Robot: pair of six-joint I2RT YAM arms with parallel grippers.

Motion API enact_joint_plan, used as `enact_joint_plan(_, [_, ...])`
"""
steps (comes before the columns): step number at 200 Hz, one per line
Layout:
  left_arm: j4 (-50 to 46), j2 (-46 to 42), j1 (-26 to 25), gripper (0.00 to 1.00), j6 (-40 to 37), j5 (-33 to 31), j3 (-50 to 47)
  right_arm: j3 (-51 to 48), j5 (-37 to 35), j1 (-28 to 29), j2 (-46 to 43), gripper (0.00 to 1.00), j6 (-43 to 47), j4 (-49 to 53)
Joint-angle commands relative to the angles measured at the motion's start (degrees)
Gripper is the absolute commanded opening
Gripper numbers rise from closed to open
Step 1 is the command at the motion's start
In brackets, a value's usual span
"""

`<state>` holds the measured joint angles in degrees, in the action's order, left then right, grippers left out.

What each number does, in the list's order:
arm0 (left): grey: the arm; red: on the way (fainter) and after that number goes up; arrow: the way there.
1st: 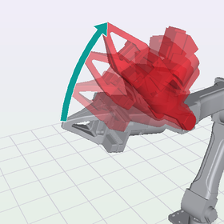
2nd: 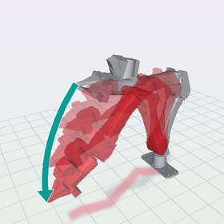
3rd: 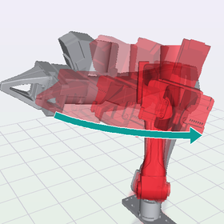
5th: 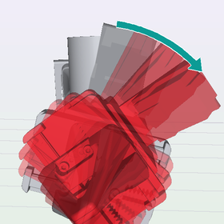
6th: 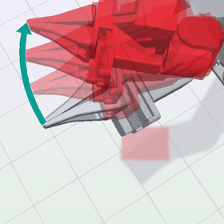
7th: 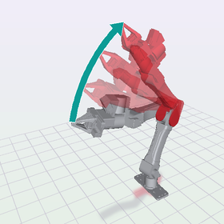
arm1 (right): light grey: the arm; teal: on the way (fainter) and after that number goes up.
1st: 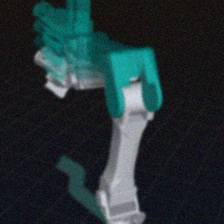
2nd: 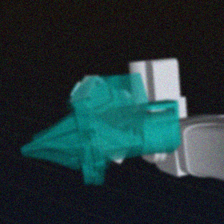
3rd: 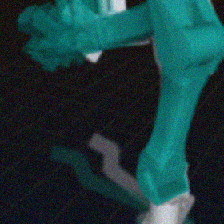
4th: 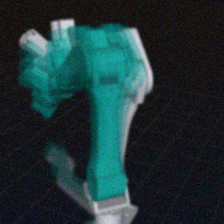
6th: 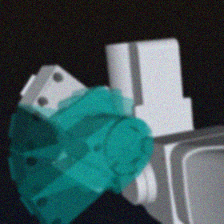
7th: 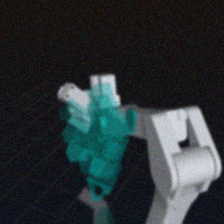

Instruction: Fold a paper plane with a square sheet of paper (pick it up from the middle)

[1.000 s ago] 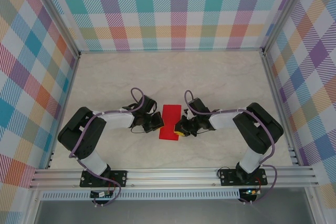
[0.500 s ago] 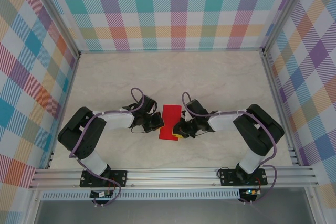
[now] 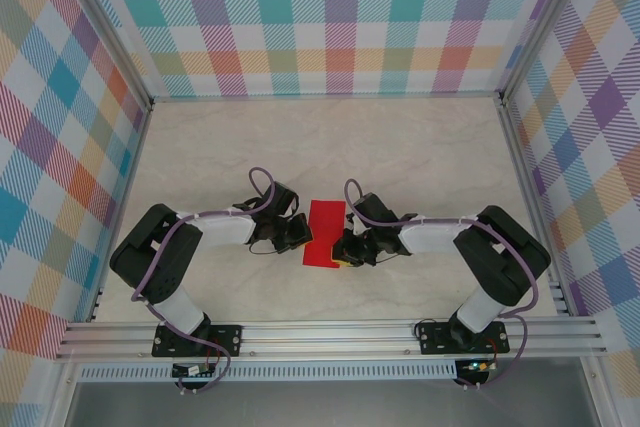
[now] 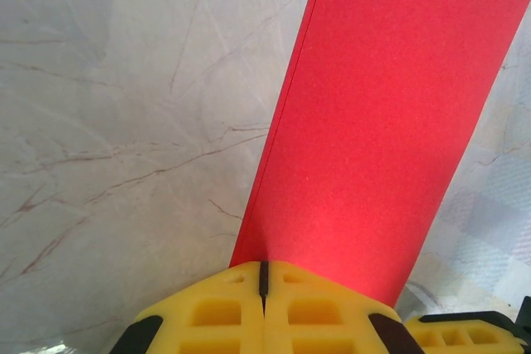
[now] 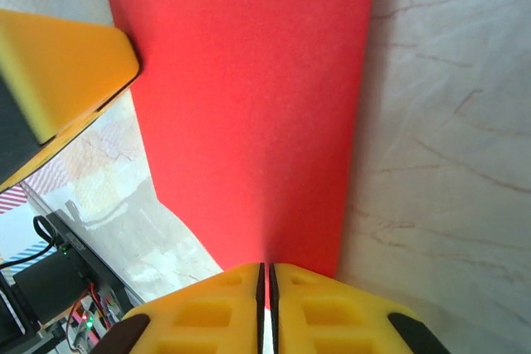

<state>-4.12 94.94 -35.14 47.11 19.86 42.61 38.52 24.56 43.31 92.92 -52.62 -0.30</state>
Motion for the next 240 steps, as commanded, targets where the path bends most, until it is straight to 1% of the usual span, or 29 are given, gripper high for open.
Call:
enact_joint_plan(1, [-10.47,5.35,-0.55,0.00,0.37,-7.38,-4.10,-2.15,-0.83,0.50,0.70,0.13,1.95,2.01])
enact_joint_plan(23, [-10.42,5.21,-0.55,0.00,0.40,-7.47,-4.20,-3.02,-1.15,0.81,1.73,0.12,1.72,1.94])
enact_joint_plan(42, [-10.40,5.26,-0.50,0.00,0.48,-7.50,-4.25,-2.12,-1.51,0.81,0.67,0.13,2.49,3.52])
enact_joint_plan(73, [-10.51,5.02,-0.53,0.00,0.26,-7.38,-3.95,2.95,-3.84,0.79,-3.14,0.13,5.49,7.81])
enact_joint_plan(89, [-10.50,4.82,-0.55,0.00,-0.07,-7.21,-3.56,5.96,-5.72,0.72,-3.44,0.14,7.75,8.86])
enact_joint_plan(118, [-10.38,4.38,-0.54,0.00,-0.96,-6.50,-2.90,11.86,-8.66,-0.21,1.80,0.14,12.09,10.89])
enact_joint_plan(165, [-10.97,3.24,-0.60,0.00,-2.66,-5.85,-1.78,20.10,-9.83,-2.95,9.39,0.13,16.80,11.47])
enact_joint_plan(201, [-10.31,1.63,-0.72,0.00,-4.70,-4.09,-0.56,25.62,-10.68,-4.96,15.61,0.13,17.86,14.45])
enact_joint_plan(240, [-9.95,-3.27,-0.71,0.13,-5.30,-3.28,0.95,24.45,-14.20,-5.17,15.46,0.13,16.38,16.31])
